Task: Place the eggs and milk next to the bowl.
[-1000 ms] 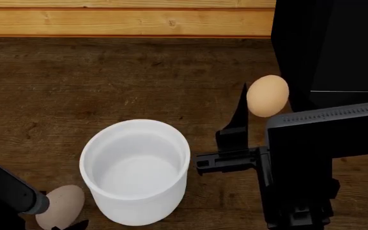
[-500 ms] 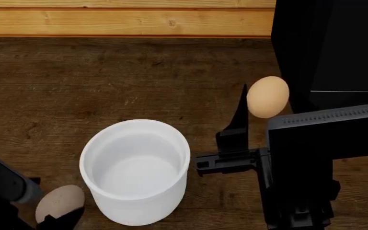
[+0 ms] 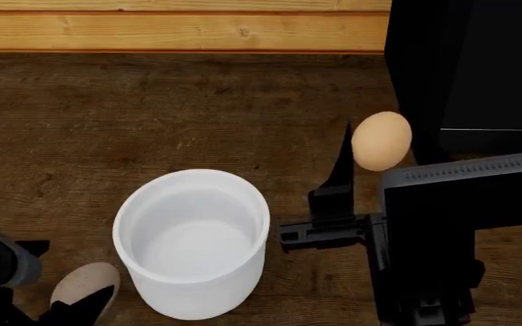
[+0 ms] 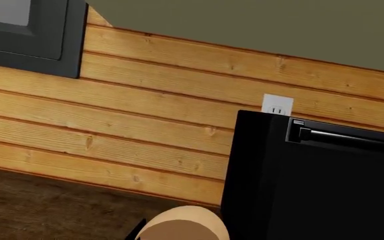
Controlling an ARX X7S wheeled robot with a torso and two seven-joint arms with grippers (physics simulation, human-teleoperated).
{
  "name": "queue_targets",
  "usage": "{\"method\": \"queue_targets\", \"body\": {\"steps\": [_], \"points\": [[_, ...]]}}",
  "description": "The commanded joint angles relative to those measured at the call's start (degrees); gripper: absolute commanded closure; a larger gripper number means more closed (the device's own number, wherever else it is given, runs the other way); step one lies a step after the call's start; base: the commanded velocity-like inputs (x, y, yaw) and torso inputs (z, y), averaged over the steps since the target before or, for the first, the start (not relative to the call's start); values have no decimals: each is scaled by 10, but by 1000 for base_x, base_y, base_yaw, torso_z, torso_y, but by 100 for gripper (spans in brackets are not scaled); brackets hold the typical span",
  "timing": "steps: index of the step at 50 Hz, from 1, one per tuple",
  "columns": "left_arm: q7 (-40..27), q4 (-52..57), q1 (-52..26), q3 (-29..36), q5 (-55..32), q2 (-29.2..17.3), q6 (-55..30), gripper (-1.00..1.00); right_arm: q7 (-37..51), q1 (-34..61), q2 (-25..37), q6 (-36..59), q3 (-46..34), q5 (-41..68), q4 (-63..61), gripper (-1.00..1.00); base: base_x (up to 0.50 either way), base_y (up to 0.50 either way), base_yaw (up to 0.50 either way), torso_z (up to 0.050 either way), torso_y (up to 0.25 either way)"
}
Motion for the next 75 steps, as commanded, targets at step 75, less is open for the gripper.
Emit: {"method": "queue_targets", "body": {"steps": [75], "points": [[-98,109,116,-270,-74,-25,139,-100,-119,54,119,253,34,263,-2,100,0,0,0,0,0]]}}
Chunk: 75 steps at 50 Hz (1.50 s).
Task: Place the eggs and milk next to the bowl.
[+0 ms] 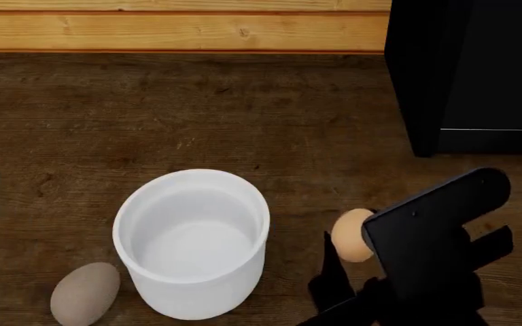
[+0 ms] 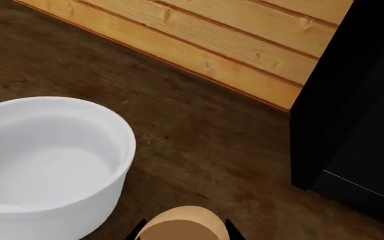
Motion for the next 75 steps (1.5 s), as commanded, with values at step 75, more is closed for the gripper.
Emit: {"method": "queue_targets", "body": {"steps": [75], "points": [[33,-11,52,-23,44,7,28,-100,-151,49,-36,-2,-158,-61,108,100,0,0,0,0,0]]}}
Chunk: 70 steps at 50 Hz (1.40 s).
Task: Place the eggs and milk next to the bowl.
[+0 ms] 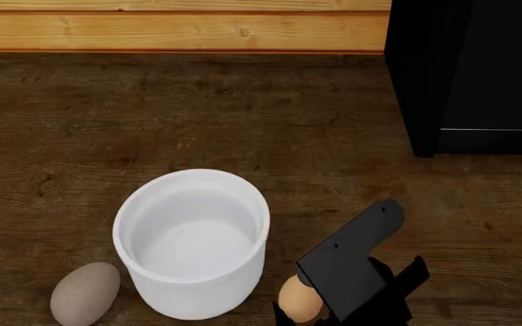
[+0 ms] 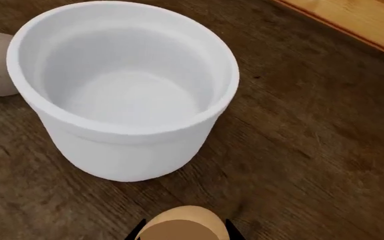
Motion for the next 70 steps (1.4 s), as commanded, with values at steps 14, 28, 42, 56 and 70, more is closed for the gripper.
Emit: {"method": "queue_targets", "body": {"steps": [14,28,42,56,70], "points": [[17,-7,6,-13,10,5,1,-100,-45,11,-31,-24,-24,-49,45,100,0,0,0,0,0],[12,-5,11,-18,7,0,1,-100,-62,13,-41,-46,-39,-67,77,100,0,0,0,0,0],[8,-1,21,-31,-1,-7,2,-100,-71,17,-50,-56,-51,-76,95,100,0,0,0,0,0],[11,-1,38,-43,2,-10,7,-100,-89,24,-62,-73,-73,-97,127,100,0,0,0,0,0],[9,1,47,-49,1,-12,9,-100,-97,19,-68,-89,-86,-110,150,100,0,0,0,0,0]]}}
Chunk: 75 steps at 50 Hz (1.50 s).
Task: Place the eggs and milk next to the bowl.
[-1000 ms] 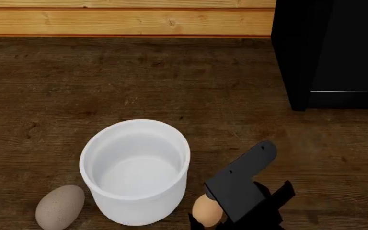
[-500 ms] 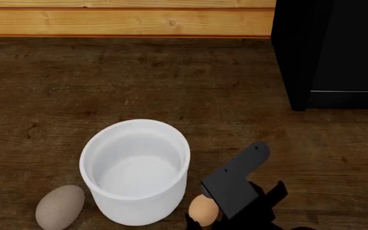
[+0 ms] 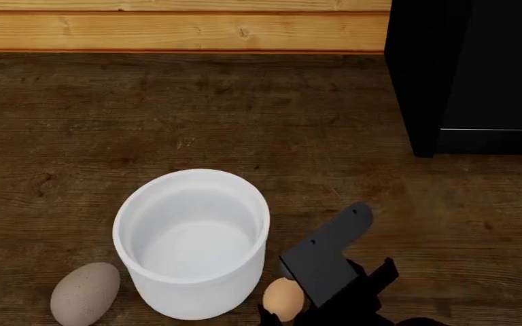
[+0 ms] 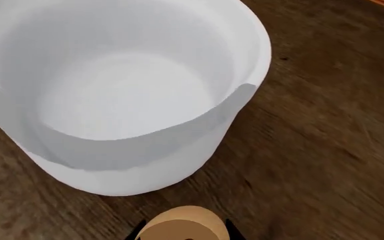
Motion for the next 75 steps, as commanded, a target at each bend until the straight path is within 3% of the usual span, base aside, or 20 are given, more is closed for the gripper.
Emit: {"method": "queue_targets", "body": {"steps": [1,21,22,40,75], "points": [[13,-1,8,-19,4,6,-1,-100,-26,-2,-17,-8,1,-27,17,100,0,0,0,0,0],[16,0,19,-24,8,5,4,-100,-35,-8,-19,-18,-11,-33,33,100,1,0,1,0,0],[16,-1,18,-23,9,6,4,-100,-36,-8,-18,-17,-12,-33,32,-100,0,3,0,0,0],[13,-2,16,-19,9,5,4,-100,-36,-4,-11,-7,-15,-26,21,-100,0,0,1,0,0],[6,-2,-11,-1,-1,4,0,-100,29,16,34,67,66,73,-101,-100,0,0,0,0,0]]}}
